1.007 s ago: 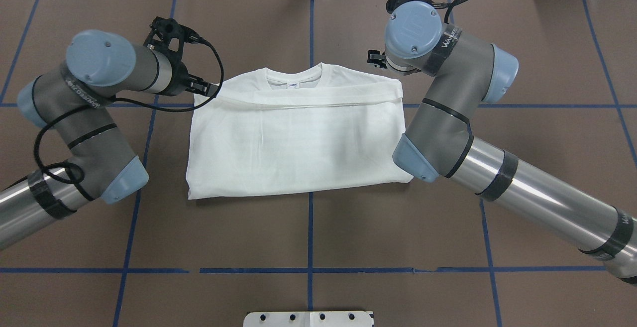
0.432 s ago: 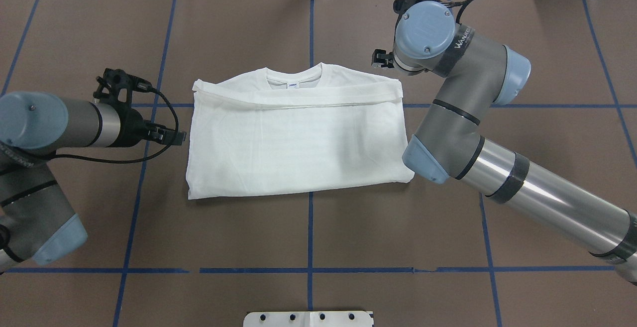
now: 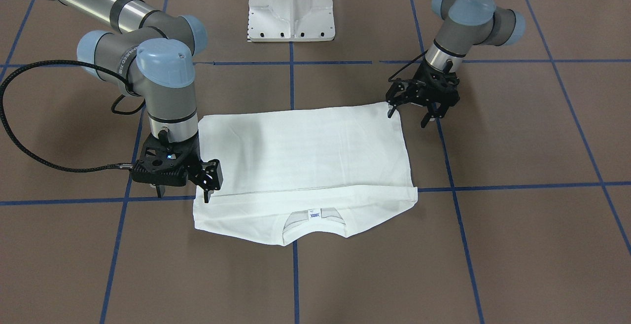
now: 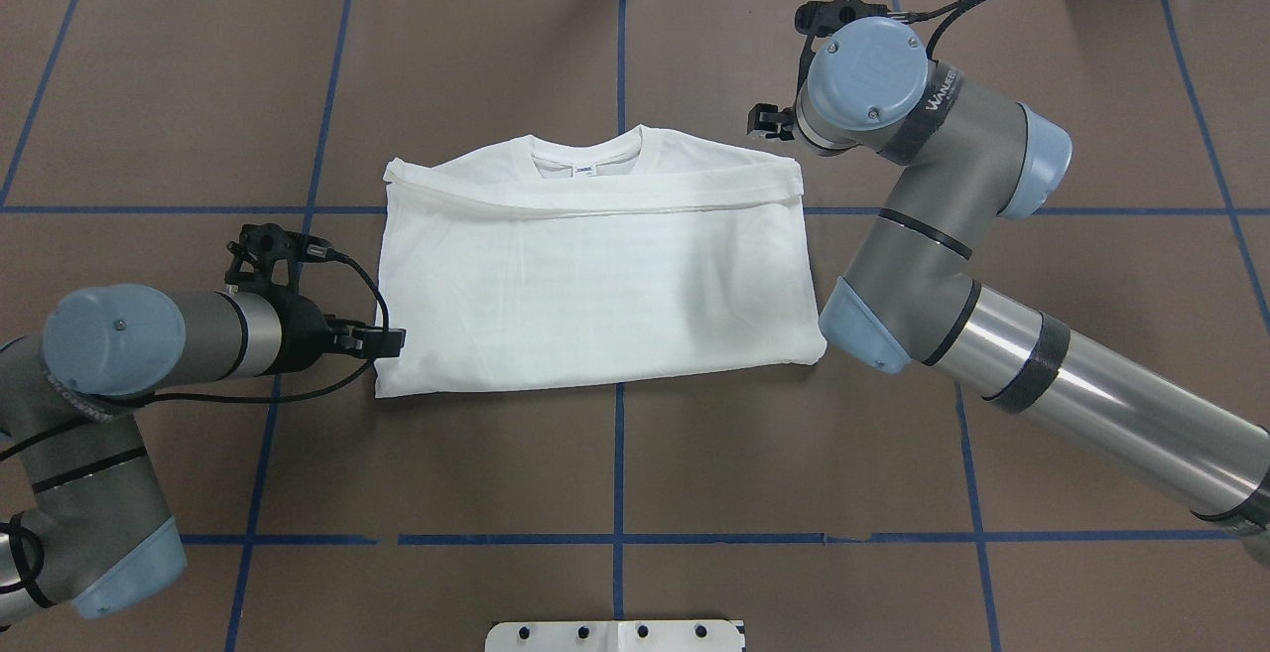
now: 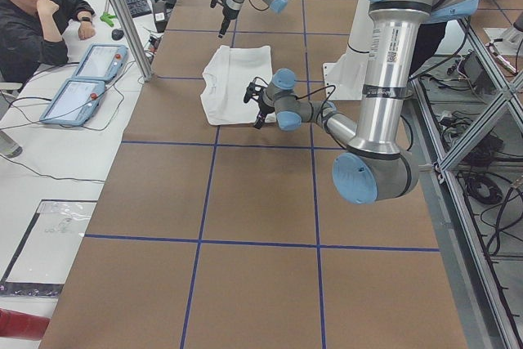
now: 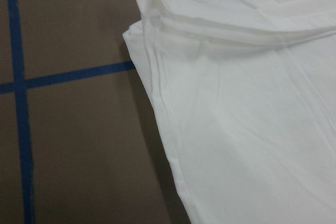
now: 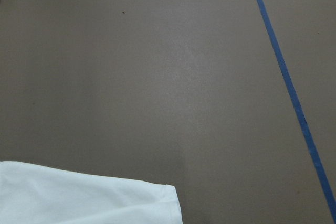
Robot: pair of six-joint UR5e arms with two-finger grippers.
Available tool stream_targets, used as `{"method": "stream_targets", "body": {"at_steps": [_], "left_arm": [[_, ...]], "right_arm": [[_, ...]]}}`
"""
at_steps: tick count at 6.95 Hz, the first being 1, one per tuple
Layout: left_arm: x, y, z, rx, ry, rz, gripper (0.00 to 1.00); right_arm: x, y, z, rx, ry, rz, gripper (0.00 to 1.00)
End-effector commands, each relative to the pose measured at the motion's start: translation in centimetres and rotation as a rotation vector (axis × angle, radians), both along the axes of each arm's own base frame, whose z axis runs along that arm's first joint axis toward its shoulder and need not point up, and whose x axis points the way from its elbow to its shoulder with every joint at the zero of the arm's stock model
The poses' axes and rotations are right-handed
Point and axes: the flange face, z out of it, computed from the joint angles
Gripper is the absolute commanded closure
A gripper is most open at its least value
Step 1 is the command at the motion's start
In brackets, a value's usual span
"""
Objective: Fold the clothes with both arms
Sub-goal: 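Lower the left gripper to the shirt's side edge and grasp it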
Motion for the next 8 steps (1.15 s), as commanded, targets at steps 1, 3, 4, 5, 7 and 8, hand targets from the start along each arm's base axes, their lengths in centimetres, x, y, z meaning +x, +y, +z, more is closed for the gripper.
{"method": "stream_targets", "body": {"at_steps": [1, 3, 4, 5, 7, 8], "left_arm": [[2.6, 2.4, -0.8, -0.057, 0.036, -0.019, 0.23], [3.0, 2.6, -1.4, -0.06, 0.047, -0.013, 1.0], [3.0, 2.6, -1.4, -0.059, 0.048, -0.014, 1.0], [2.8, 2.6, -1.3, -0.059, 0.045, -0.017, 1.0], [1.5, 2.7, -1.0, -0.051, 0.032, -0.013, 1.0], [0.4, 1.0, -0.2, -0.002, -0.005, -0.019, 1.0]], "right_arm": [[-0.2, 0.1, 0.0, 0.001, -0.002, -0.002, 0.0], [-0.1, 0.1, 0.1, 0.0, 0.0, 0.0, 0.0], [-0.1, 0.1, 0.0, 0.0, -0.002, 0.001, 0.0], [-0.2, 0.2, -0.1, 0.0, -0.004, 0.001, 0.0], [-0.2, 0.2, 0.1, -0.002, -0.002, 0.001, 0.0], [-0.2, 0.2, 0.1, 0.0, 0.0, -0.002, 0.0]]}}
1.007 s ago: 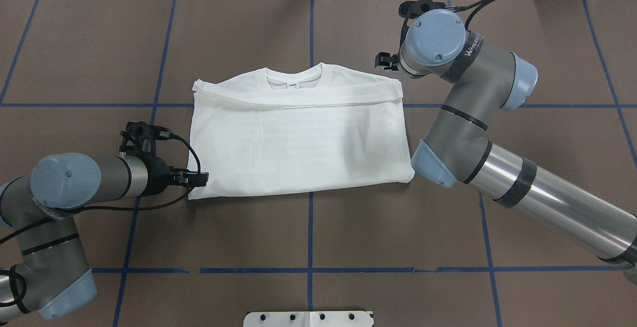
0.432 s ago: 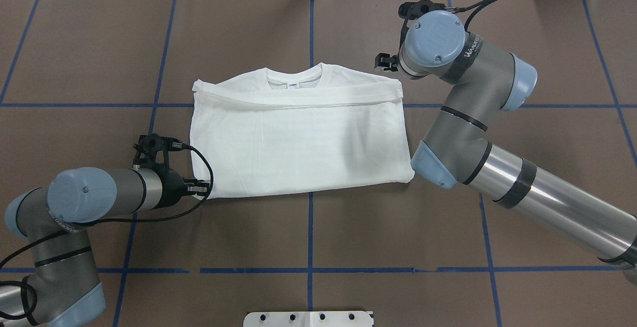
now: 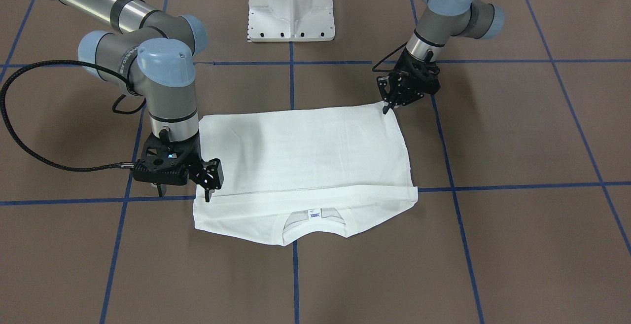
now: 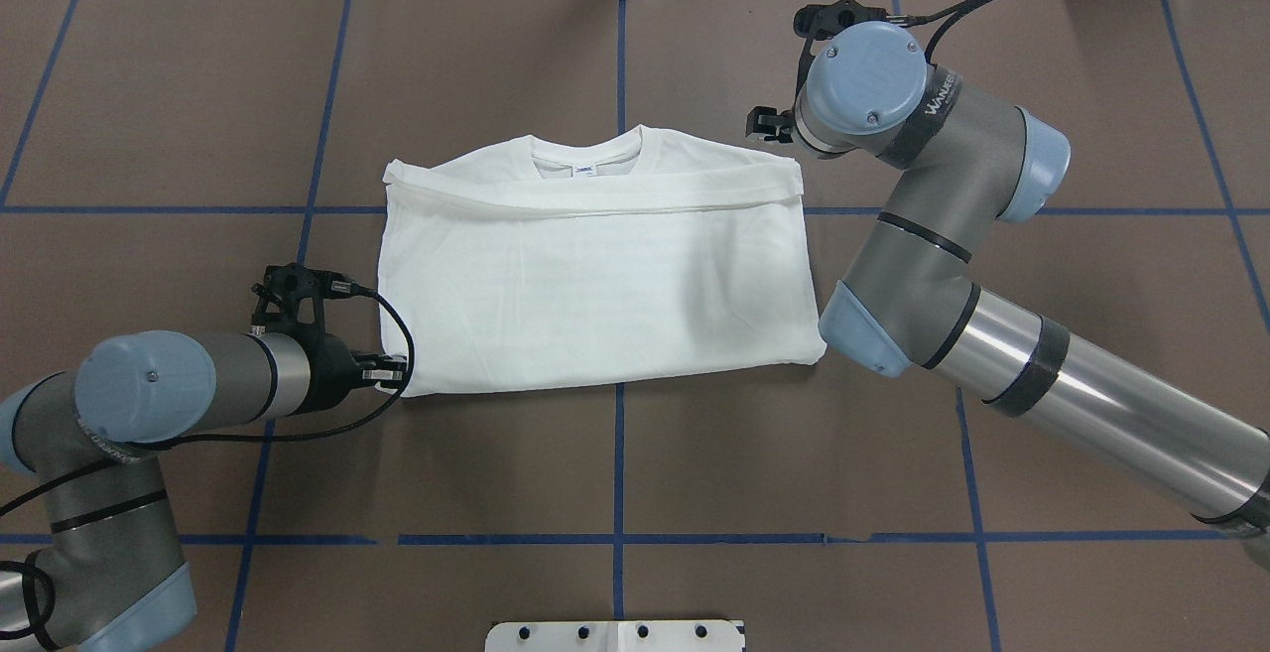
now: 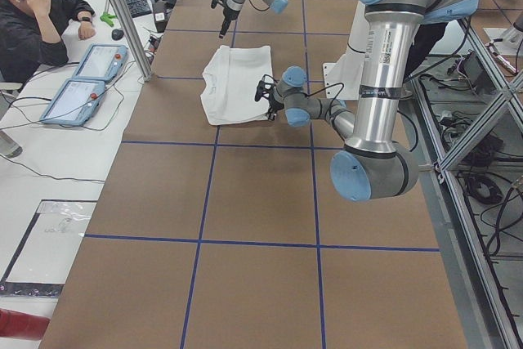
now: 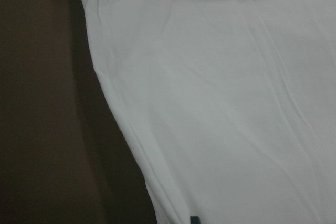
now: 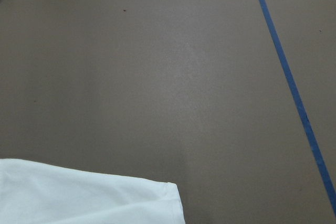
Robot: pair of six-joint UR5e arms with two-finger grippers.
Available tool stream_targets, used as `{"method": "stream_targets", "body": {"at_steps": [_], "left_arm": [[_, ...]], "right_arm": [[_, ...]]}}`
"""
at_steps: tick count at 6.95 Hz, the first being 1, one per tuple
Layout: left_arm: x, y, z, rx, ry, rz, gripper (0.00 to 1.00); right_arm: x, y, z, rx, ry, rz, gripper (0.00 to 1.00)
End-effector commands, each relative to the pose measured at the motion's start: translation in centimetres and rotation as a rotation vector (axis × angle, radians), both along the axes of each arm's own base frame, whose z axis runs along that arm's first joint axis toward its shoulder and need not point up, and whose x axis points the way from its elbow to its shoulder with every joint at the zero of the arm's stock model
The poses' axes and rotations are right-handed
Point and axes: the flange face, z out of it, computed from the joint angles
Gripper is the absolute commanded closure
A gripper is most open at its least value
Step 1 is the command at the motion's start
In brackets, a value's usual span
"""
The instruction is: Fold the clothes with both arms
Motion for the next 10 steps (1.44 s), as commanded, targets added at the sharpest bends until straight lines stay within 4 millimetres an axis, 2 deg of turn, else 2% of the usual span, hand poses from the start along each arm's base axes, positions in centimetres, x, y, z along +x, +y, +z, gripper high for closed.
{"method": "stream_targets", "body": {"at_steps": [1, 2, 3, 4, 5, 6, 7, 8, 9, 10], "left_arm": [[-3.8, -4.8, 1.7, 0.138, -0.104, -0.016, 1.0], [-6.4, -9.1, 4.7, 0.178, -0.197, -0.049, 1.0], [-8.4, -14.9, 4.3, 0.232, -0.248, -0.097, 1.0], [-8.4, -20.7, 5.4, 0.25, -0.318, -0.117, 1.0], [-6.6, -26.1, 4.1, 0.248, -0.343, -0.138, 1.0], [-5.3, -31.1, 3.8, 0.216, -0.376, -0.16, 1.0], [-4.4, -35.1, 1.9, 0.208, -0.394, -0.18, 1.0], [-3.0, -37.9, -0.4, 0.218, -0.432, -0.223, 1.0], [-3.5, -38.2, -0.4, 0.235, -0.43, -0.227, 0.55], [-4.5, -38.4, -0.9, 0.299, -0.416, -0.212, 0.01]], "right_arm": [[0.0, 0.0, 0.1, 0.0, 0.003, -0.002, 0.0], [-0.1, 0.0, 0.1, -0.003, 0.0, 0.001, 0.0], [-0.3, 0.2, 0.0, -0.003, -0.003, 0.0, 0.0], [-0.2, 0.1, 0.0, -0.001, -0.001, -0.002, 0.0], [-0.3, 0.2, -0.1, -0.001, -0.003, -0.001, 0.0], [-0.4, 0.2, -0.3, 0.001, -0.006, 0.0, 0.0], [-0.5, 0.2, -0.3, 0.001, -0.005, -0.001, 0.0], [-0.5, 0.3, -0.5, 0.003, -0.008, 0.0, 0.0], [-1.0, 0.5, -0.6, 0.003, -0.01, -0.004, 0.0], [-1.9, 1.0, -1.4, 0.0, -0.044, 0.014, 0.0]]}}
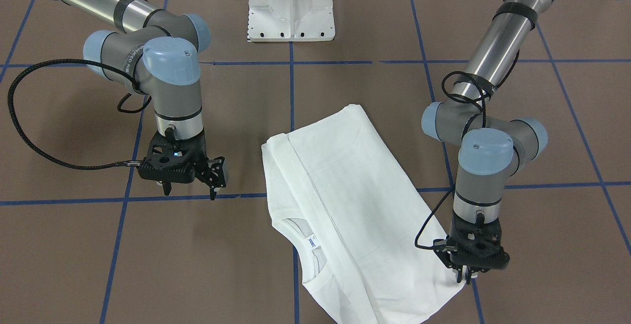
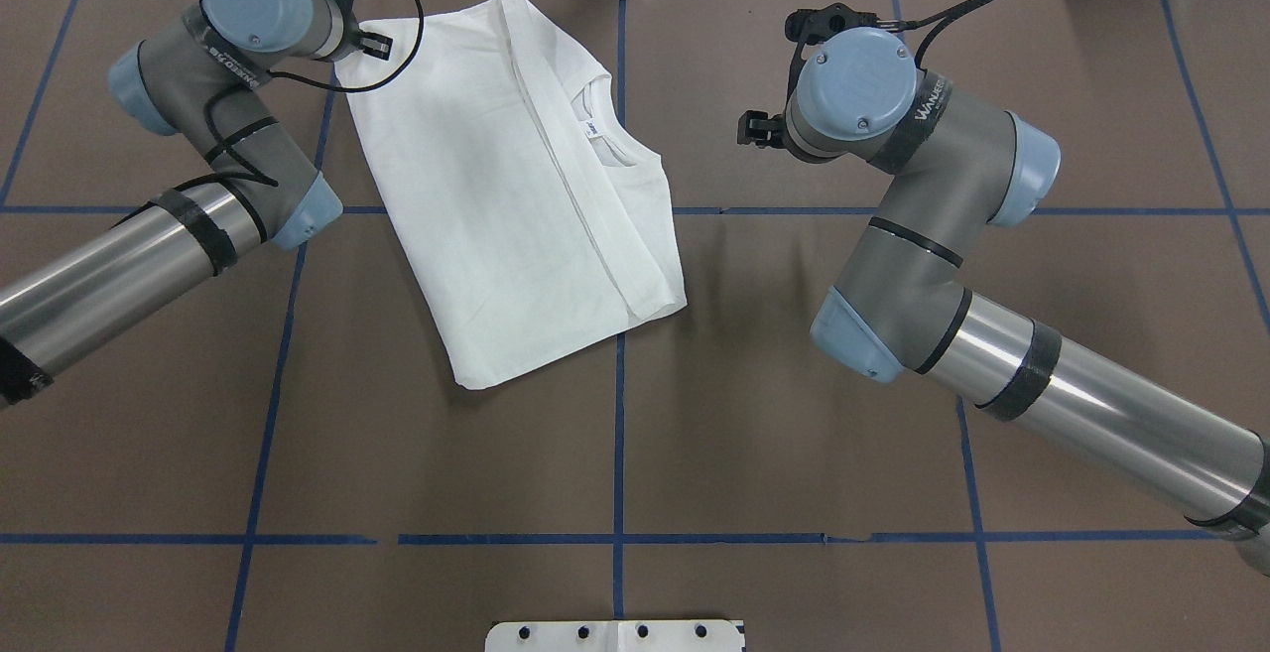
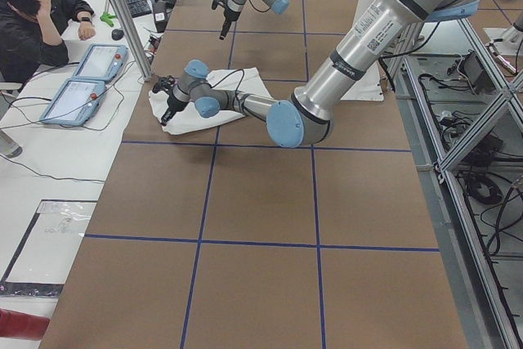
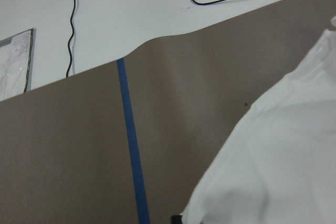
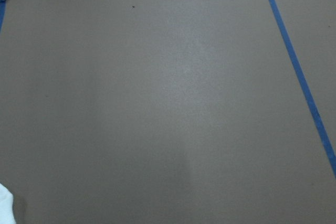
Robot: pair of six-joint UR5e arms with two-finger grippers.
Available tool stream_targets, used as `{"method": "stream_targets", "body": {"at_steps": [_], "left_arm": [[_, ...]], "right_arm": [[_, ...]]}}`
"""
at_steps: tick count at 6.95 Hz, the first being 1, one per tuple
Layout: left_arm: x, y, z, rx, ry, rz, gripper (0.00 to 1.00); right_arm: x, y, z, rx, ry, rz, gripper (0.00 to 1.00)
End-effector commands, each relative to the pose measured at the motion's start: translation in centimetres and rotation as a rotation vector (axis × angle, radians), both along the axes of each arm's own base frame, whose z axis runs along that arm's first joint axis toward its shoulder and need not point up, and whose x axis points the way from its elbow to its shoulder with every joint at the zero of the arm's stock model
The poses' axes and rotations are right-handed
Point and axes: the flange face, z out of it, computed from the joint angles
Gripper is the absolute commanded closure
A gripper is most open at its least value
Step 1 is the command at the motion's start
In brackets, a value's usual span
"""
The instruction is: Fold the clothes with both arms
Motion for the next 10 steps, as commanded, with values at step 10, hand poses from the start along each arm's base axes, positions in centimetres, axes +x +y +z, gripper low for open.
{"method": "stream_targets", "body": {"at_steps": [10], "left_arm": [[-4.5, 3.2, 1.9, 0.084, 0.104, 0.082, 0.0]], "right_arm": [[-16.2, -1.6, -2.4, -0.021, -0.22, 0.202, 0.34]]}}
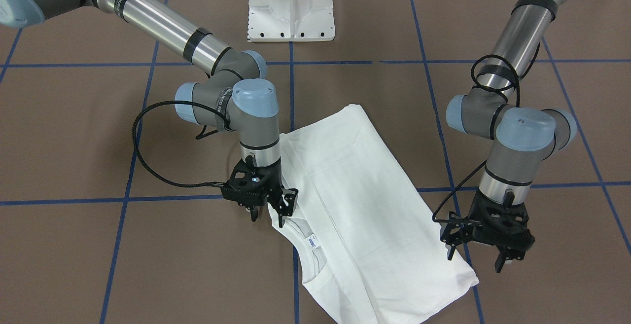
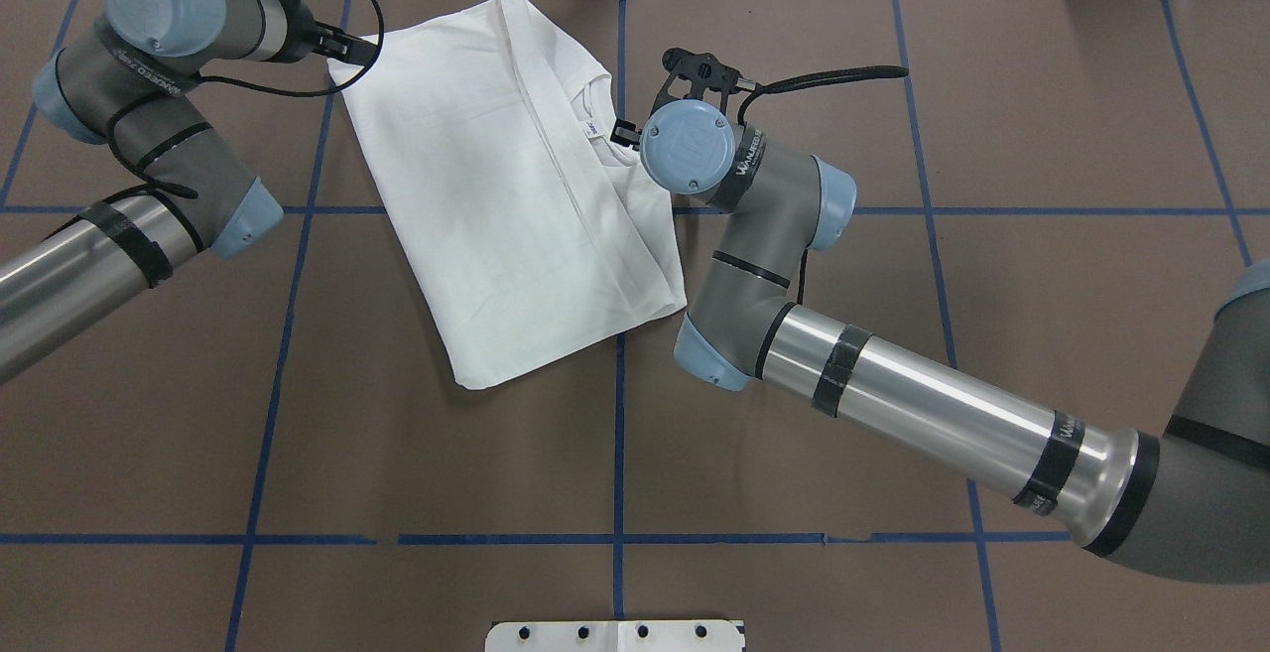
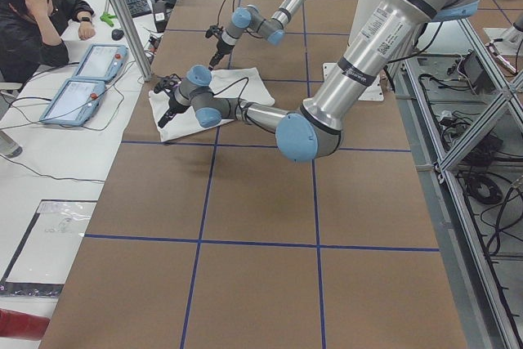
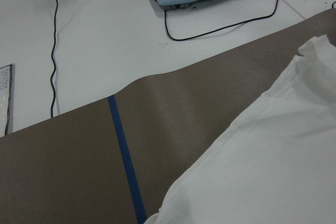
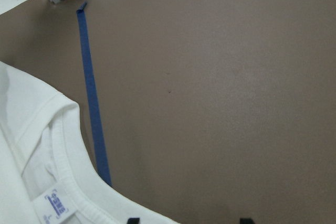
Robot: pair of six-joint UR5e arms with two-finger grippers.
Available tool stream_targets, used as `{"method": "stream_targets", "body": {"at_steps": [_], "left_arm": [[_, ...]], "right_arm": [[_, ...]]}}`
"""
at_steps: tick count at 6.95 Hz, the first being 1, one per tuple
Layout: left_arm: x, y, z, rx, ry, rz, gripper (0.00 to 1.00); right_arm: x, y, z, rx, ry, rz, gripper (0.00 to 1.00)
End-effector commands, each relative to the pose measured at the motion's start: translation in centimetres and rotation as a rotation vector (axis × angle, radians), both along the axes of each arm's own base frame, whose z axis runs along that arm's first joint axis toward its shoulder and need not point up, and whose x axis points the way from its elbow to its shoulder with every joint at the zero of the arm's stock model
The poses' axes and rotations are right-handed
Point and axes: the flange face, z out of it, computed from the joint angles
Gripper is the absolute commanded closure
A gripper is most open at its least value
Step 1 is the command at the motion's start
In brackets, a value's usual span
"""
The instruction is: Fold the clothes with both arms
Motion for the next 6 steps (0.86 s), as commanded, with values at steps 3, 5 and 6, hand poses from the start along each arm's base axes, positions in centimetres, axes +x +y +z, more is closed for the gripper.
{"method": "stream_targets", "body": {"at_steps": [3, 5, 6], "left_arm": [[-0.1, 0.1, 0.4, -0.004, -0.002, 0.0, 0.0], [-0.2, 0.0, 0.5, -0.005, -0.003, -0.002, 0.0], [-0.2, 0.0, 0.5, -0.005, -0.003, -0.002, 0.0]], "right_arm": [[-1.5, 1.4, 0.2, 0.007, 0.007, -0.01, 0.38], [-2.0, 1.9, 0.1, 0.01, 0.007, -0.016, 0.44], [-2.2, 2.1, 0.0, 0.01, 0.007, -0.019, 0.45]]}}
